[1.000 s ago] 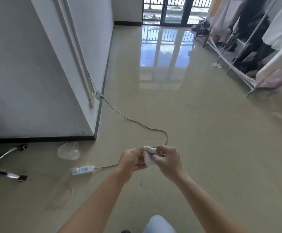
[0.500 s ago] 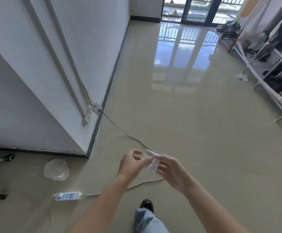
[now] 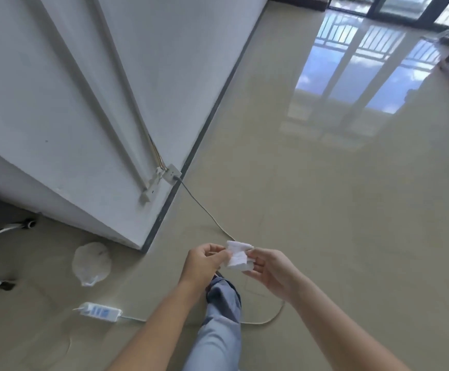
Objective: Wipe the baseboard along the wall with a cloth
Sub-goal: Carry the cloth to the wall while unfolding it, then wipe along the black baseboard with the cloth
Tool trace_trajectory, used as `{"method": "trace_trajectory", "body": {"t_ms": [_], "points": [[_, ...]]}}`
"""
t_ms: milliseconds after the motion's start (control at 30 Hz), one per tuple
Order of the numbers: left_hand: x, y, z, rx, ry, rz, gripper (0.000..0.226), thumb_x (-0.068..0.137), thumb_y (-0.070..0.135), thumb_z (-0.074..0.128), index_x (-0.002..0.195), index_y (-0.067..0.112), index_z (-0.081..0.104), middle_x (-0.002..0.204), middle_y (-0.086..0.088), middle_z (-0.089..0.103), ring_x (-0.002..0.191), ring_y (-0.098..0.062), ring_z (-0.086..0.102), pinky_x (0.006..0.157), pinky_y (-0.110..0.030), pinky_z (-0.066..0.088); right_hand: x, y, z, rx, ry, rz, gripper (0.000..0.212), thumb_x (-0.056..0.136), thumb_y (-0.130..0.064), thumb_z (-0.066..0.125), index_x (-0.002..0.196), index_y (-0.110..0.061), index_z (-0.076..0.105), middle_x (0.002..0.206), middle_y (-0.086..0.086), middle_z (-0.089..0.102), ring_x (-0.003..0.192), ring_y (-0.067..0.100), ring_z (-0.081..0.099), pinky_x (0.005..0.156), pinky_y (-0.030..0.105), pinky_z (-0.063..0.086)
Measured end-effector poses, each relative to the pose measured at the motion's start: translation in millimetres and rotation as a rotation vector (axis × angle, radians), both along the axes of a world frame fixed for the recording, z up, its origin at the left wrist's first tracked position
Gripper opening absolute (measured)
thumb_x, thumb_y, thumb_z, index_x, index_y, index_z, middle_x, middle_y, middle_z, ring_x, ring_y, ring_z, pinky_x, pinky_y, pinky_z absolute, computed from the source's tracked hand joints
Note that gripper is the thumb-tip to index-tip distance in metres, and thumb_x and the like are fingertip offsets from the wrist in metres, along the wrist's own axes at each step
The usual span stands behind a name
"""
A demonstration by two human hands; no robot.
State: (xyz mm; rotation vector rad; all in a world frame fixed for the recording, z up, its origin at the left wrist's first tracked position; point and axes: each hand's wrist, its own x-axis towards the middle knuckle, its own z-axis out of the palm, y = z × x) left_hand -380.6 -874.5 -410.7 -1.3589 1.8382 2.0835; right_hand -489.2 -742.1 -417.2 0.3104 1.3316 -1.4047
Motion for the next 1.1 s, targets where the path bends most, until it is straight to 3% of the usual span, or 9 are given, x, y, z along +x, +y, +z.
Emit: {"method": "trace_trajectory", "body": {"t_ms": [233, 367, 533, 667, 800, 1000, 1100], "points": [[-93.5, -86.5, -44.4, -0.001, -0.046, 0.133, 0.007, 0.081, 0.01, 0.071, 0.087, 0.006, 0.068, 0.066, 0.005, 0.061, 0.046, 0.005, 0.048, 0.049, -0.006, 0.039, -113.0, -104.4, -30.4, 0.122, 0.04, 0.262, 0.019, 0.084, -0.02, 0.068, 0.096, -0.005, 0.072, 0.084, 0.01, 0.069, 0.068, 0.018, 0.063, 0.066, 0.025, 0.052], [-129.0, -130.0, -69.6, -0.013, -0.075, 0.208, 0.014, 0.081, 0.009, 0.071, 0.093, 0.004, 0.071, 0.077, 0.0, 0.067, 0.066, -0.005, 0.056, 0.057, -0.005, 0.043, -157.6, -162.2, -58.9, 0.158, 0.062, 0.346, 0.009, 0.085, -0.006, 0.064, 0.089, 0.002, 0.068, 0.088, 0.016, 0.064, 0.07, 0.021, 0.062, 0.066, 0.024, 0.055], [-156.3, -177.1, -129.8, -0.082, -0.126, 0.346, 0.007, 0.084, 0.014, 0.068, 0.091, 0.013, 0.069, 0.082, 0.003, 0.069, 0.074, -0.009, 0.061, 0.061, -0.007, 0.045, -186.9, -233.8, -115.9, 0.234, 0.168, 0.472, 0.013, 0.084, -0.003, 0.064, 0.093, 0.007, 0.066, 0.08, 0.014, 0.066, 0.062, 0.017, 0.065, 0.053, 0.019, 0.052], [-162.6, -210.9, -238.1, -0.204, -0.249, 0.483, 0.007, 0.085, 0.023, 0.066, 0.091, 0.019, 0.068, 0.087, 0.008, 0.069, 0.082, -0.007, 0.063, 0.069, -0.017, 0.046, -200.2, -289.7, -229.6, 0.241, 0.296, 0.646, 0.011, 0.083, -0.006, 0.065, 0.087, 0.003, 0.065, 0.077, 0.013, 0.057, 0.063, 0.016, 0.056, 0.055, 0.016, 0.05], [-145.4, -230.8, -382.6, -0.242, -0.423, 0.64, 0.013, 0.086, 0.027, 0.064, 0.094, 0.017, 0.067, 0.099, 0.002, 0.07, 0.097, -0.014, 0.063, 0.086, -0.032, 0.049, -194.7, -323.5, -376.8, 0.263, 0.314, 0.8, 0.009, 0.082, -0.009, 0.065, 0.075, -0.005, 0.062, 0.075, 0.011, 0.056, 0.065, 0.018, 0.053, 0.061, 0.024, 0.049], [-98.9, -239.6, -557.1, -0.369, -0.585, 0.794, 0.02, 0.089, 0.025, 0.06, 0.105, 0.013, 0.063, 0.109, -0.003, 0.066, 0.107, -0.017, 0.059, 0.08, -0.025, 0.041, -175.2, -348.2, -561.3, 0.227, 0.393, 1.071, 0.01, 0.08, -0.014, 0.067, 0.075, -0.008, 0.062, 0.074, 0.007, 0.06, 0.068, 0.018, 0.056, 0.062, 0.027, 0.049], [-63.3, -247.2, -624.2, -0.393, -0.689, 0.968, 0.036, 0.09, 0.021, 0.058, 0.122, 0.005, 0.052, 0.125, -0.014, 0.055, 0.113, -0.026, 0.053, 0.088, -0.03, 0.039, -156.0, -369.8, -631.9, 0.189, 0.41, 1.223, 0.014, 0.08, -0.016, 0.066, 0.072, -0.009, 0.058, 0.069, 0.006, 0.059, 0.063, 0.019, 0.055, 0.062, 0.028, 0.048]]}}
